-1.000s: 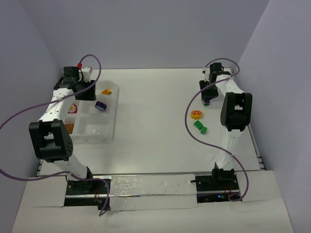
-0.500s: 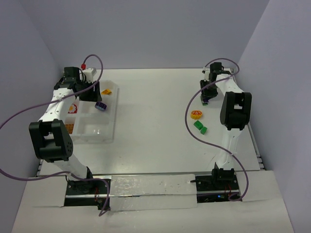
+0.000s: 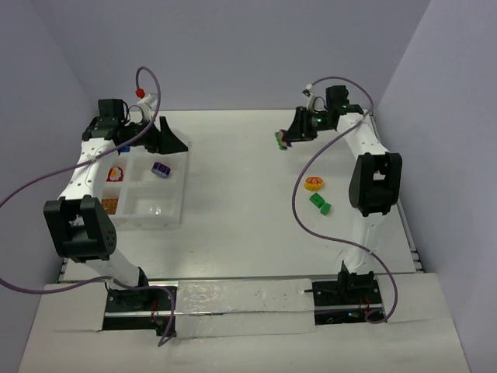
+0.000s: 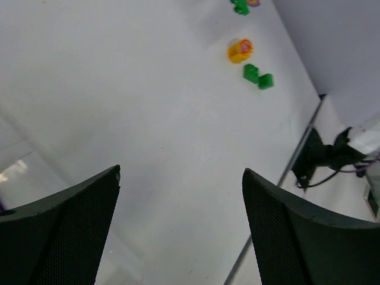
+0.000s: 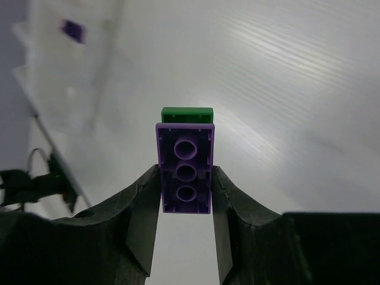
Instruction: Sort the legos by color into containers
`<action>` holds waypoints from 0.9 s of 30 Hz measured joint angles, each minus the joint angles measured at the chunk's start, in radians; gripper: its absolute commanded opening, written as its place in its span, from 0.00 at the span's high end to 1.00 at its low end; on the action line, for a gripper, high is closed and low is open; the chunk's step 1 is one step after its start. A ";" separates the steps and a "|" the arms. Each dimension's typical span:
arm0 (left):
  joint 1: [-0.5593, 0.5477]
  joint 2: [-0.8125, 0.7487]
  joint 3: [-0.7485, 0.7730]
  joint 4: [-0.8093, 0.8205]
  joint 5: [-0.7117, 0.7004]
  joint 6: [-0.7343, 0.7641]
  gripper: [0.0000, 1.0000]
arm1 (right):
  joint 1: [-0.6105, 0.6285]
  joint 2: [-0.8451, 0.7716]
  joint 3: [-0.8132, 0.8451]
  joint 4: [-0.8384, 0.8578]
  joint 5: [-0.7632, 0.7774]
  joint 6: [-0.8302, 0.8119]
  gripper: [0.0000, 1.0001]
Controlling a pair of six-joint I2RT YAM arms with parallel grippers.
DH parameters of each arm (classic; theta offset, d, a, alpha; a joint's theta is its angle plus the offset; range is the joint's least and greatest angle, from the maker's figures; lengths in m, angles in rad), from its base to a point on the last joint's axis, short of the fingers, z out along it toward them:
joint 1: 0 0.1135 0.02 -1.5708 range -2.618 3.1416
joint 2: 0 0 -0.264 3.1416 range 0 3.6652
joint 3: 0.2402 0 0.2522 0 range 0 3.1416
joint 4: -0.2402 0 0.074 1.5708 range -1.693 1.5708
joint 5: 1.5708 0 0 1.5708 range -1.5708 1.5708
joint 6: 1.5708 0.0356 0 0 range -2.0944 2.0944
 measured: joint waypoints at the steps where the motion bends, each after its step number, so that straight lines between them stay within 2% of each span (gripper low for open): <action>1: -0.006 0.000 0.000 0.012 0.033 -0.020 0.12 | 0.031 -0.018 0.000 0.030 -0.044 0.028 1.00; 10: -0.105 0.001 0.004 0.114 0.193 -0.174 0.14 | 0.290 -0.065 0.096 0.219 -0.277 0.200 1.00; 27: -0.192 0.022 0.014 0.357 0.270 -0.347 0.14 | 0.371 -0.065 0.120 0.374 -0.410 0.339 1.00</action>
